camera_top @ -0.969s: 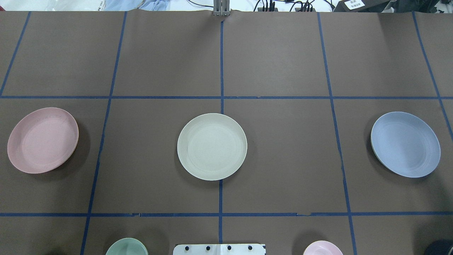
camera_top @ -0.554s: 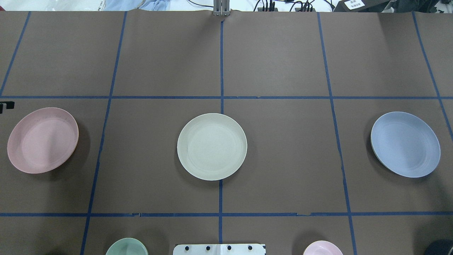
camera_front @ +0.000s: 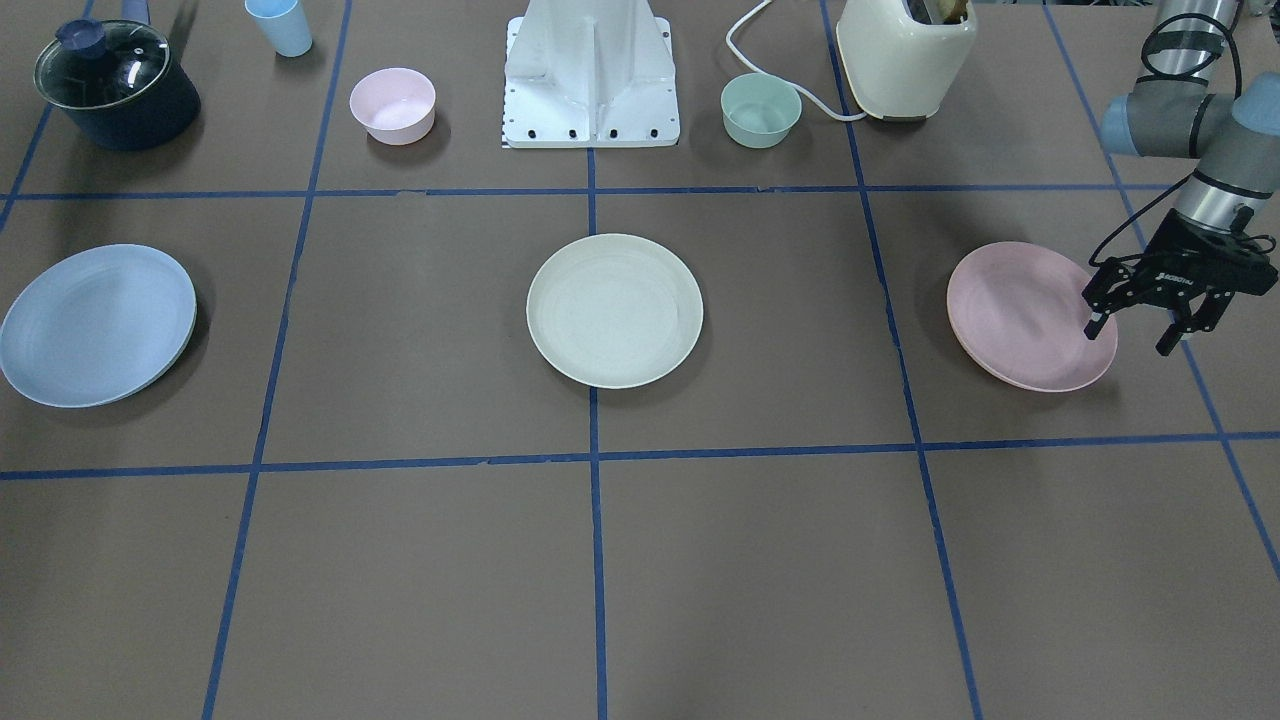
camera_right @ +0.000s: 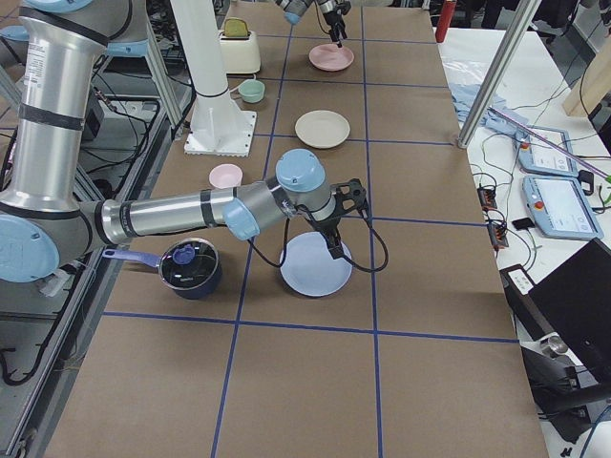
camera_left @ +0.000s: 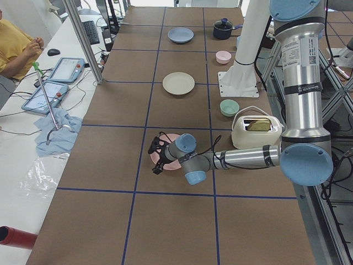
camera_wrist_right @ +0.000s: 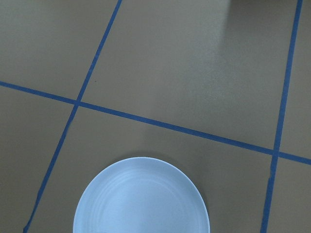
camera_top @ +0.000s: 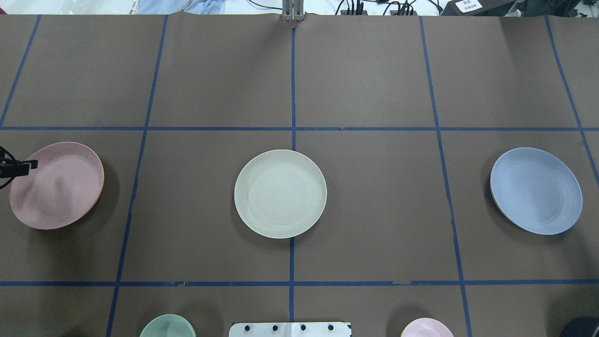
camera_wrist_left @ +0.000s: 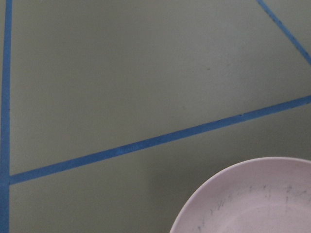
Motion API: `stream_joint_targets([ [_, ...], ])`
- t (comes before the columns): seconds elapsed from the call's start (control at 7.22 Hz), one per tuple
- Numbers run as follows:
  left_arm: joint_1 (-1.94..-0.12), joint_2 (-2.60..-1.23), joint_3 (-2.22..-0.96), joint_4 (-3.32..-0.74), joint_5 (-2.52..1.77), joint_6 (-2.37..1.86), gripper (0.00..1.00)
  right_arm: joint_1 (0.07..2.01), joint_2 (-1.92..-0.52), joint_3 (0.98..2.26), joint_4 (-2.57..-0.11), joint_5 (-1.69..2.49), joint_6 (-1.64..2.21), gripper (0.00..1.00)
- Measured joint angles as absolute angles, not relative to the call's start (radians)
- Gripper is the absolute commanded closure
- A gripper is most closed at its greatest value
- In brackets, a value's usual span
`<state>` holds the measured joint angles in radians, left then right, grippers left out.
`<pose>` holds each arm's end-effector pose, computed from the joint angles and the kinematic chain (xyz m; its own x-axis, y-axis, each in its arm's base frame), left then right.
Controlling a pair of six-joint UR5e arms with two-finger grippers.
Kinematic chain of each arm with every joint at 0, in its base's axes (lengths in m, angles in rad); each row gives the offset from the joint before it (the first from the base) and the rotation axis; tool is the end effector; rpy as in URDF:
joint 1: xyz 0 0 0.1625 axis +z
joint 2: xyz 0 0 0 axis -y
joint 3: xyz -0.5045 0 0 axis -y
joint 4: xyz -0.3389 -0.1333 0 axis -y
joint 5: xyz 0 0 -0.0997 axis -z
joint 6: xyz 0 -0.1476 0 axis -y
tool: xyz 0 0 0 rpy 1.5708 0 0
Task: Stack three plates with pink and blue
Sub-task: 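Reach the left gripper to the pink plate rim and grip it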
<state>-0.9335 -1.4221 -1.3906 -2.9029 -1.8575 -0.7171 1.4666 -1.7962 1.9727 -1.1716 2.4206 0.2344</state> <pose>0.1757 -0.3912 0.7629 0.6843 0.2907 -0.6687 0.1723 0.8267 0.5356 -0.0149 -0.3579 0.6222 0.6175 -0.2686 0.7393 -0.0578 0.9219 0.3832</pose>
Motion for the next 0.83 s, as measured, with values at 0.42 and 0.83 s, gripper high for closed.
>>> stream_joint_targets([
  [0.42,-0.899,-1.421,-1.365,-2.952,-1.850,-0.712,1.00,1.467,-1.796,1.973,-1.170,2.423,0.233,0.00],
  [0.83,-0.907,-1.420,-1.395,-2.986,-1.894,-0.668,1.00,1.466,-1.796,1.973,-1.170,2.425,0.232,0.00],
])
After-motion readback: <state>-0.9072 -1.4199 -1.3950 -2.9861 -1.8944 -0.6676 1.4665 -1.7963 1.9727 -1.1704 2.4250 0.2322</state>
